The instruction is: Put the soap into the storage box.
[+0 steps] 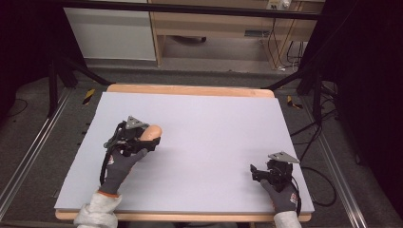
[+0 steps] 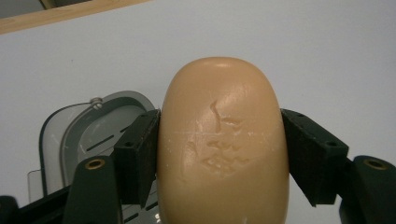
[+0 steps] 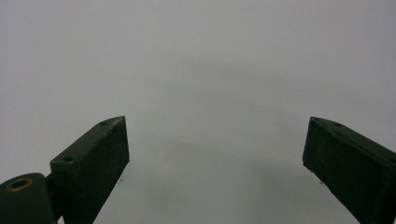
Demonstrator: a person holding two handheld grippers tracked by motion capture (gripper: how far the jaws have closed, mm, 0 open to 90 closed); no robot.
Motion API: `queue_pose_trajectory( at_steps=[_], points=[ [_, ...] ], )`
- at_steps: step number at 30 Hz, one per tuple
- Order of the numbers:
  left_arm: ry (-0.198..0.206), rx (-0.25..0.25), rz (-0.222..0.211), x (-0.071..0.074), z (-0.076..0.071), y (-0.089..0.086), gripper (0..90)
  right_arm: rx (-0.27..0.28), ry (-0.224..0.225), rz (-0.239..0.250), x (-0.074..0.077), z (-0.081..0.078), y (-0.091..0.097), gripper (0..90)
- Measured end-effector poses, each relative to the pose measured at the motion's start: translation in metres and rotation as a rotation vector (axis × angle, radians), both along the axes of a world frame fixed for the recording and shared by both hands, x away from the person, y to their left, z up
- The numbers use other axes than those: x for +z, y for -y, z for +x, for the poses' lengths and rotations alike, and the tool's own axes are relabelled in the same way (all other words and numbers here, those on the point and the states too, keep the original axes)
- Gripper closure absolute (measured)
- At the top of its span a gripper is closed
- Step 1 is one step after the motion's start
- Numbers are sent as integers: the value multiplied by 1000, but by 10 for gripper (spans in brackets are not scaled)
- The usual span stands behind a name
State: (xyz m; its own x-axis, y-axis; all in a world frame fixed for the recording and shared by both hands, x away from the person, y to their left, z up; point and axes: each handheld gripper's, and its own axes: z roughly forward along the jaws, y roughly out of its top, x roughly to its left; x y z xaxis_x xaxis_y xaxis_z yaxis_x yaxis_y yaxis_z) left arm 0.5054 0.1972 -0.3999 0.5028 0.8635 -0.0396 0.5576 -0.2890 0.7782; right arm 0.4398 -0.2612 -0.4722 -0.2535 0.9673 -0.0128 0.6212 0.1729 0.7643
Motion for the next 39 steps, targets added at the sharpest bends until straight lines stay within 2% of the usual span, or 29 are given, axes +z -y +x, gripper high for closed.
queue_pose_trajectory(
  at_steps=[16,39],
  points=[
    [-11,100,3,-12,19,-23,319,4,-3,4,-1,0,-1,73],
    [-34,134,33,-28,26,-29,318,6,-10,-1,-2,1,-2,72]
  ],
)
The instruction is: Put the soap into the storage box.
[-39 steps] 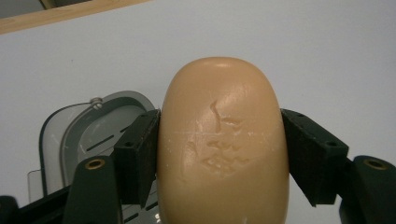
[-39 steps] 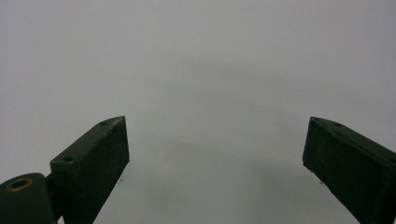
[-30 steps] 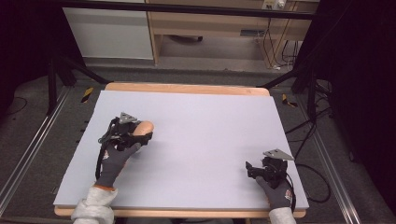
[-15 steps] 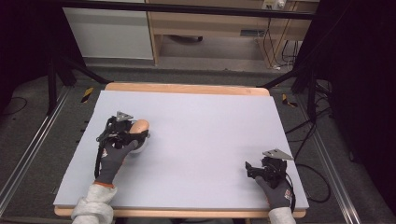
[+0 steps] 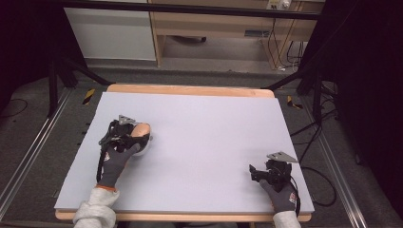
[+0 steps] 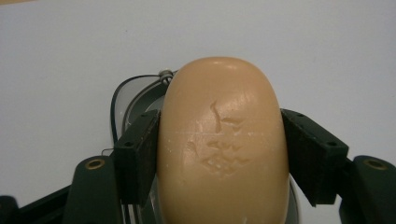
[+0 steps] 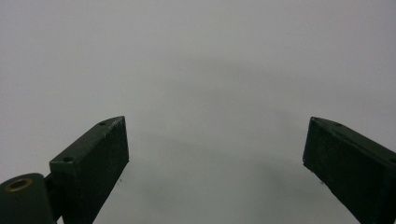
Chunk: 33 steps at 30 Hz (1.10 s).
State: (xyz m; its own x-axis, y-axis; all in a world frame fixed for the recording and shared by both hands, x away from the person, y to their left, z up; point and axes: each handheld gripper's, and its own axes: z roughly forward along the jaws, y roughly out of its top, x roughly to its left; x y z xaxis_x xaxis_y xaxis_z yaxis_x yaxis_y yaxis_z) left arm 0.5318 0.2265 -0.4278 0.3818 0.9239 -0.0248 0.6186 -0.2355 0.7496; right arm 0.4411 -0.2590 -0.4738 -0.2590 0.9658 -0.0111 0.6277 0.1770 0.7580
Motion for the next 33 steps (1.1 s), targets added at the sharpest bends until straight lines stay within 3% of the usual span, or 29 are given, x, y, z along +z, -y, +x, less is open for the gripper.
queue_pose_trajectory(
  at_steps=[8,22,33],
  points=[
    [-9,6,8,-3,1,-1,318,0,-1,0,0,0,0,72],
    [-13,16,-20,-4,-1,-5,312,1,-1,-3,0,0,0,71],
    [-2,8,4,-4,-4,1,295,1,1,-2,0,0,0,71]
  ],
)
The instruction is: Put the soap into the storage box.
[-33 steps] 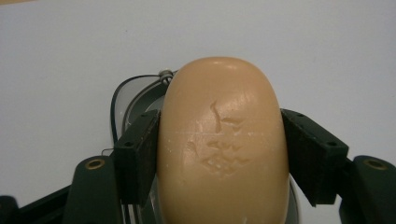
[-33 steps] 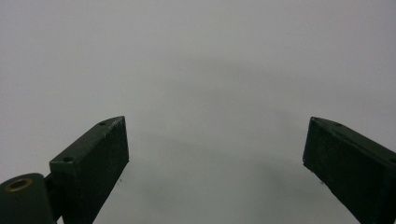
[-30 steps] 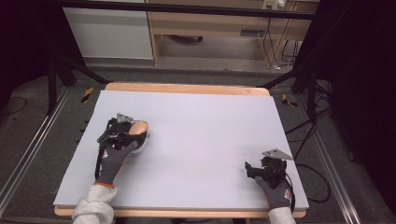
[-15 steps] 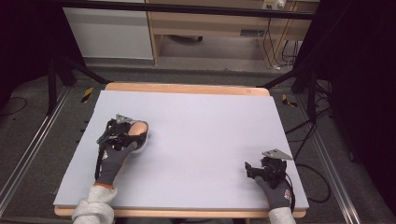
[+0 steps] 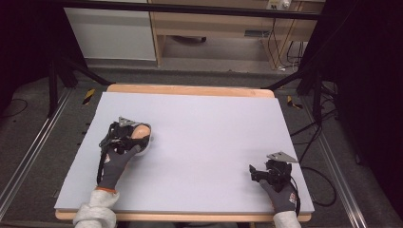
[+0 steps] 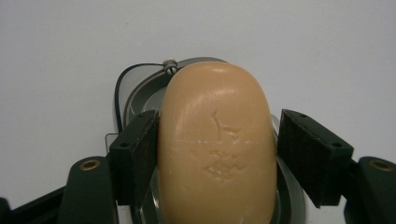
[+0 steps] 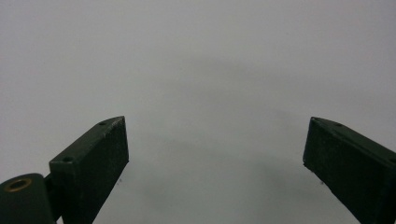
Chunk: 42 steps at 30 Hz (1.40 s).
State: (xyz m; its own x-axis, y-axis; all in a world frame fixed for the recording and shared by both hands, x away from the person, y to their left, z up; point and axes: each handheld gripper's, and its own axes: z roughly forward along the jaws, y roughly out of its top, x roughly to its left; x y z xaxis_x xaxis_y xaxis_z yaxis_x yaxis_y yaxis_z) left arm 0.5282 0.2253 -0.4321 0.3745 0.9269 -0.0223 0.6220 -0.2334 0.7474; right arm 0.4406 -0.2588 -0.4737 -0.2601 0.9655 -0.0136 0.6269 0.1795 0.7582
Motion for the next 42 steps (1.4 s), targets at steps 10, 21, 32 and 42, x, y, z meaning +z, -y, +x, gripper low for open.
queue_pose_trajectory(
  at_steps=[10,21,32,42],
  points=[
    [14,-17,2,3,-3,7,299,-3,1,4,1,0,0,70],
    [18,1,25,2,-4,7,332,-4,0,3,1,0,-1,70],
    [33,19,36,1,-4,10,307,-6,-2,6,1,0,-1,69],
    [111,0,14,11,-11,15,307,-3,1,0,1,0,-1,69]
  ],
)
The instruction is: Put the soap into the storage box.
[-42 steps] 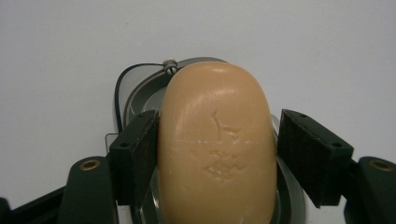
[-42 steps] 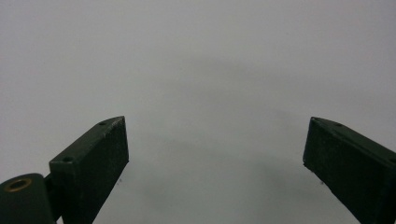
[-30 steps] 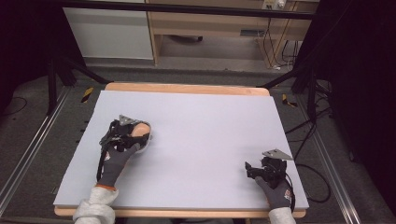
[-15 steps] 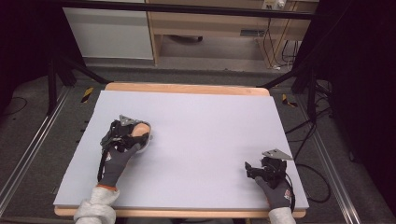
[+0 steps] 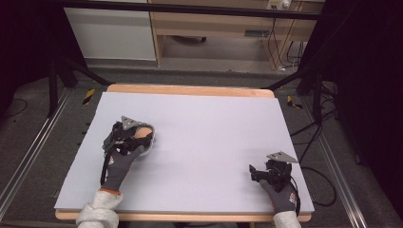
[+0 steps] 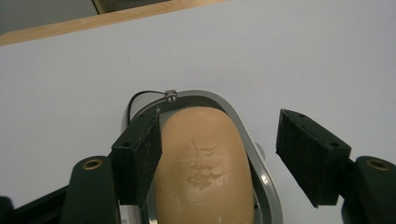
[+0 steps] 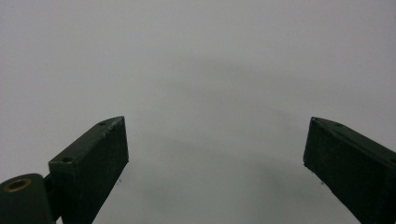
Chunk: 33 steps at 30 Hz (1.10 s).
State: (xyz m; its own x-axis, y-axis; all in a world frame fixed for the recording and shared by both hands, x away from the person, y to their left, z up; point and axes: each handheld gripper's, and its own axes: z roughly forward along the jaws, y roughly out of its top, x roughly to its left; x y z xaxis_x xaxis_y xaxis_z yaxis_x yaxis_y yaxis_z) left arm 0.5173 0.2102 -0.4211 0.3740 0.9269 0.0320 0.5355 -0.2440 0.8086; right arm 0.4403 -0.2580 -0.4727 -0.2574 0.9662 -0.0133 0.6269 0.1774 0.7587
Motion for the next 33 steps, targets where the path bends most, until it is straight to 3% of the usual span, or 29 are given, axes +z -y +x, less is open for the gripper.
queue_pose_trajectory(
  at_steps=[7,15,19,24,33],
  points=[
    [-2,-27,-7,2,-1,1,310,0,-2,1,0,0,0,69],
    [0,-94,-48,4,-8,9,313,-1,6,5,0,0,2,69],
    [-2,-117,-68,5,-14,9,312,-2,9,8,1,-1,3,69],
    [-8,-148,-57,1,-27,7,309,-4,14,10,2,-1,4,69],
    [-14,-154,-48,-11,-47,-5,308,-13,15,18,2,-3,7,70]
  ],
)
